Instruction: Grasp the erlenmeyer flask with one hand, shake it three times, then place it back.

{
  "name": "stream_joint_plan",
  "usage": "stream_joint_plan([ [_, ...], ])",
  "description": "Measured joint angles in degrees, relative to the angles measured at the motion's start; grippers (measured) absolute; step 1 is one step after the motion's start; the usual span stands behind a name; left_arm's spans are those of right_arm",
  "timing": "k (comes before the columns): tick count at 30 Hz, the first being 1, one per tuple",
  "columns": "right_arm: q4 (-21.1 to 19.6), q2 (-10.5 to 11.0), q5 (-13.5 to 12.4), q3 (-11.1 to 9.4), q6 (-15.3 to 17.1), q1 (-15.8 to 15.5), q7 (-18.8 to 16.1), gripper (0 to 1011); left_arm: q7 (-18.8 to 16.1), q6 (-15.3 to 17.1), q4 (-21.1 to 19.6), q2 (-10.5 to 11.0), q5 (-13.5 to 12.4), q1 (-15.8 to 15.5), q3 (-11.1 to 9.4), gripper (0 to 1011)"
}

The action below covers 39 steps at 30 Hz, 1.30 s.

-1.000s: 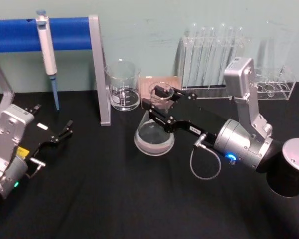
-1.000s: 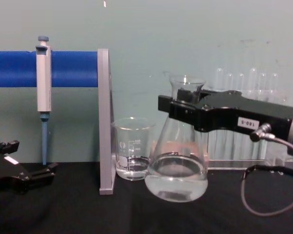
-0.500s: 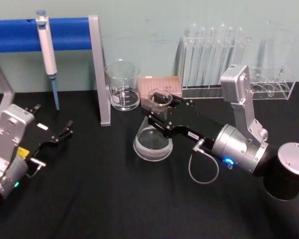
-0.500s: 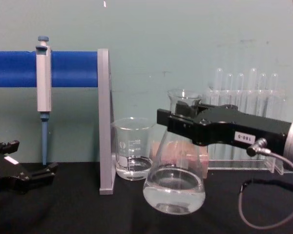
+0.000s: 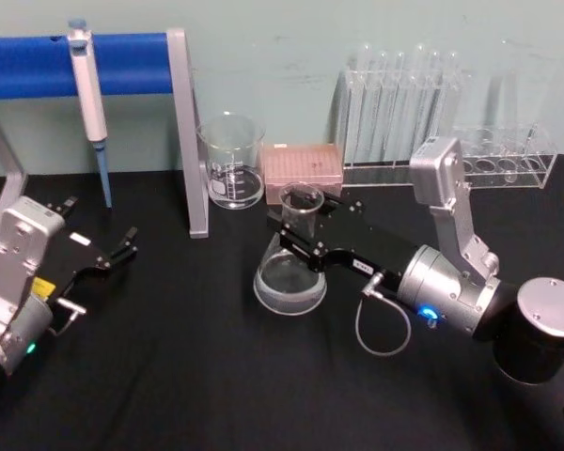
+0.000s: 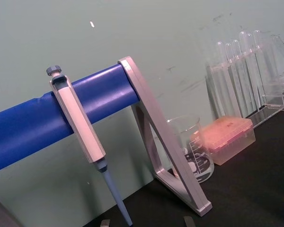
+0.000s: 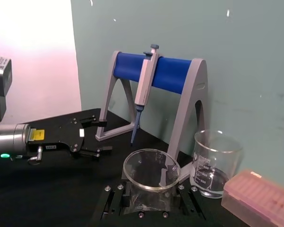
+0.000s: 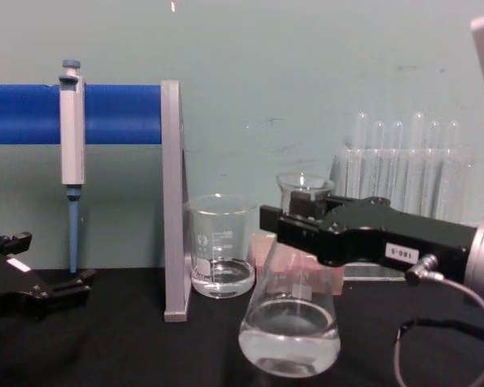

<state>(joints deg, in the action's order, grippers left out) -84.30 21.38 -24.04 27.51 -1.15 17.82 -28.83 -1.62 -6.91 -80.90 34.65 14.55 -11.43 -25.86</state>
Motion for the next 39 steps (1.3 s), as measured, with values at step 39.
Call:
stream_joint_plan([
  [39, 6.5, -2.0, 2.8, 0.9, -1.7, 1.1, -0.8, 451, 0.0, 0.0, 0.0, 0.0, 0.0, 0.0, 0.0, 1001],
])
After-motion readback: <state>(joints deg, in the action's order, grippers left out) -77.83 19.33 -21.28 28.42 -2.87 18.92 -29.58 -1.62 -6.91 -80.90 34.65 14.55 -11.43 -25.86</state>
